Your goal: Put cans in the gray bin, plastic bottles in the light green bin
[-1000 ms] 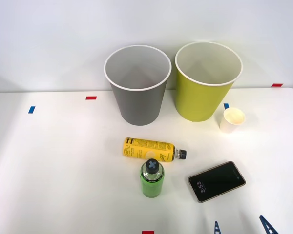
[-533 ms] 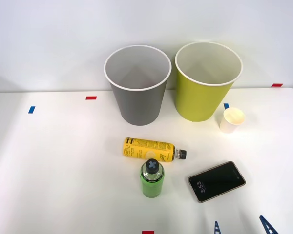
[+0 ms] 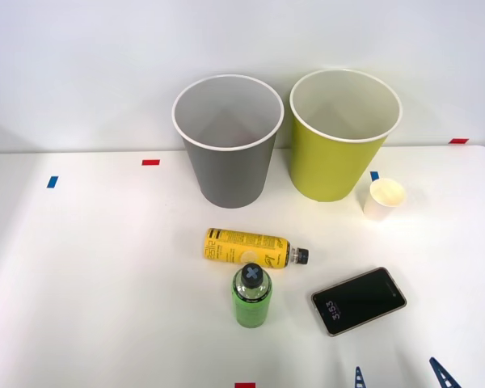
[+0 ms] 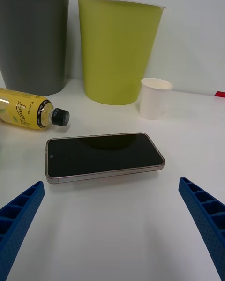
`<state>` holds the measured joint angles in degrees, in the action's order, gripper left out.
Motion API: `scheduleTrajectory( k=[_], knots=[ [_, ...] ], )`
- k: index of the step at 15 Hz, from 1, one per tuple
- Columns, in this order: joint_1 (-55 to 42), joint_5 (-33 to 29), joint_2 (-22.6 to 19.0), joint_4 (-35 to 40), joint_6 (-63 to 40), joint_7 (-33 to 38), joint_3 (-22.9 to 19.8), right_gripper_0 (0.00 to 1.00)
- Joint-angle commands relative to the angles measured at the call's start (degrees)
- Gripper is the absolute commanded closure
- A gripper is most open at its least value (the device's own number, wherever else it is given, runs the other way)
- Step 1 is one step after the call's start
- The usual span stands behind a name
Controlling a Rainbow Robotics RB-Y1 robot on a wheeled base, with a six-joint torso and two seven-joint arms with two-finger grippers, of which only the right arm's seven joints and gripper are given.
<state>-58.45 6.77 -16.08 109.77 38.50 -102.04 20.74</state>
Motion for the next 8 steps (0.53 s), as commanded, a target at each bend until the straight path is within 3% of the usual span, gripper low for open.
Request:
scheduleTrajectory(
  k=[1, 8],
  knots=[
    [0.00, 0.00, 0.00, 0.00, 0.00, 0.00, 0.00, 0.00],
    [0.00, 0.00, 0.00, 0.00, 0.00, 0.00, 0.00, 0.00]
  ],
)
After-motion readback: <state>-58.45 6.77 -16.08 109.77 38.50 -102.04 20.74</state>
